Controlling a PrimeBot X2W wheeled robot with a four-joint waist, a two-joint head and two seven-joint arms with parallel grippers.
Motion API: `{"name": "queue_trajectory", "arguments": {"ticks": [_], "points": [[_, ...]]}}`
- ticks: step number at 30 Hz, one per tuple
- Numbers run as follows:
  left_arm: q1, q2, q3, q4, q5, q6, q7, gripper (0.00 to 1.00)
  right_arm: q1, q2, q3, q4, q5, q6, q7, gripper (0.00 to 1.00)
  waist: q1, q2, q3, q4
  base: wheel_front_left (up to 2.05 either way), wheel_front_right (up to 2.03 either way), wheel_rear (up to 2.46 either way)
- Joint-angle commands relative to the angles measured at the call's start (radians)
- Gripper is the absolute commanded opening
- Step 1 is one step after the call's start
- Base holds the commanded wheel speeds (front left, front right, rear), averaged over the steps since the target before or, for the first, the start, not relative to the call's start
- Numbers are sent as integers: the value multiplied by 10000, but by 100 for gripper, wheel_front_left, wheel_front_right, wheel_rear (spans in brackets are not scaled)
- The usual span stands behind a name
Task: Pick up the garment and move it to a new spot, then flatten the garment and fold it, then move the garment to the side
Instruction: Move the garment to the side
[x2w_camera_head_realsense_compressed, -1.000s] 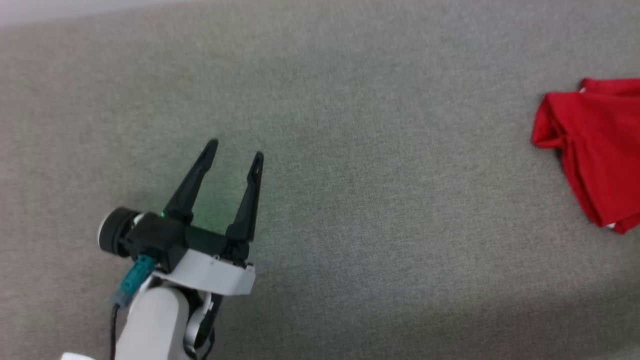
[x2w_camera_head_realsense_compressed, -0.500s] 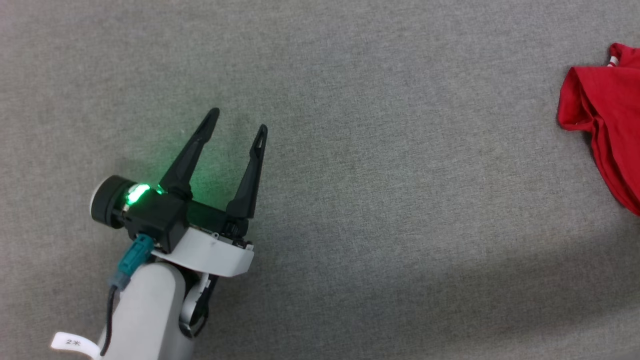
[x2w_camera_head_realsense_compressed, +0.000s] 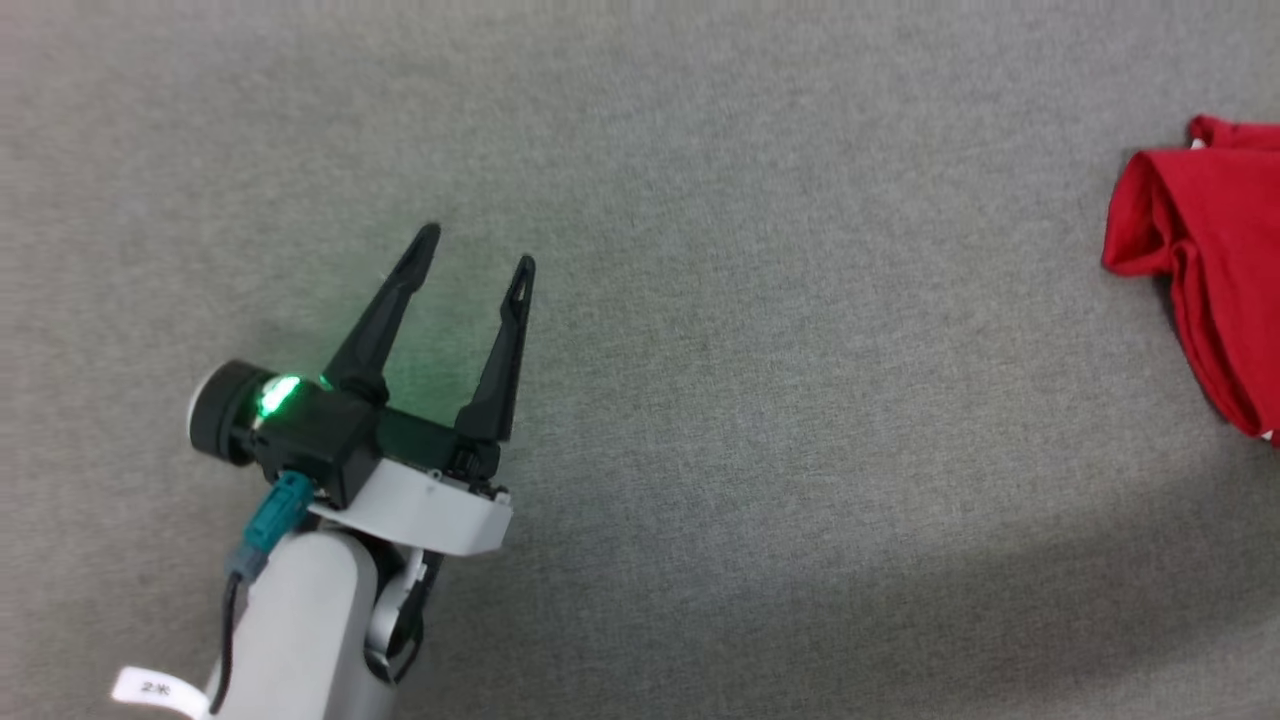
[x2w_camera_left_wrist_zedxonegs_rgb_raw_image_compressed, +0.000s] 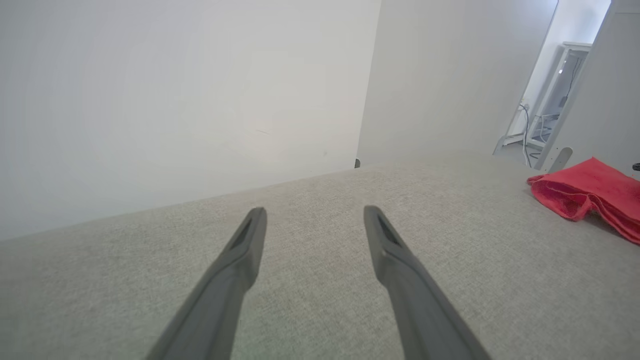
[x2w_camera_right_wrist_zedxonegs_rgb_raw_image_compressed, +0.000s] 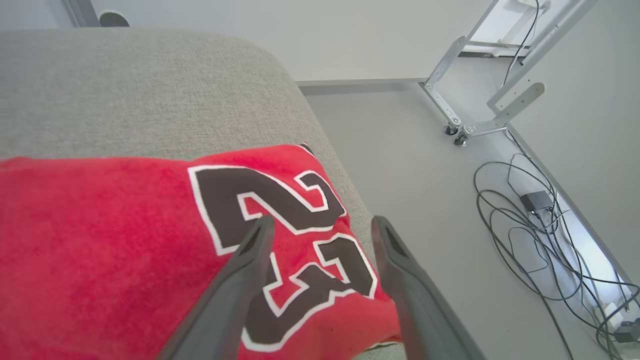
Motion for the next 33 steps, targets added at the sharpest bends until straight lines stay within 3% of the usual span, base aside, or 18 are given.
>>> {"name": "queue_trajectory", "arguments": {"ticks": [1,9,19,25,33], "points": [[161,-65,1,74,-88,38,-41,100,46,-18,77,12,-56,-18,-75,100,0,0,-474,270,0,0,0],[975,-226,258,543,-347,126,-62,100,801,518,1198,-769,-158,-18,-12,100,0,0,-1839,944,0,0,0],[2054,-202,912,1563,-735,113,-65,100,2700,1443,2503,-2441,734,-18,-210,100,0,0,-3298,1939,0,0,0],[2434,-184,1236,1907,-758,104,-50,100,3427,1860,2454,-3007,1111,-18,-799,100,0,0,-3810,2232,0,0,0],[3134,-100,1565,2107,-742,14,-48,100,4587,2475,1727,-3910,653,-18,-1313,100,0,0,-4491,2230,0,0,0]]}}
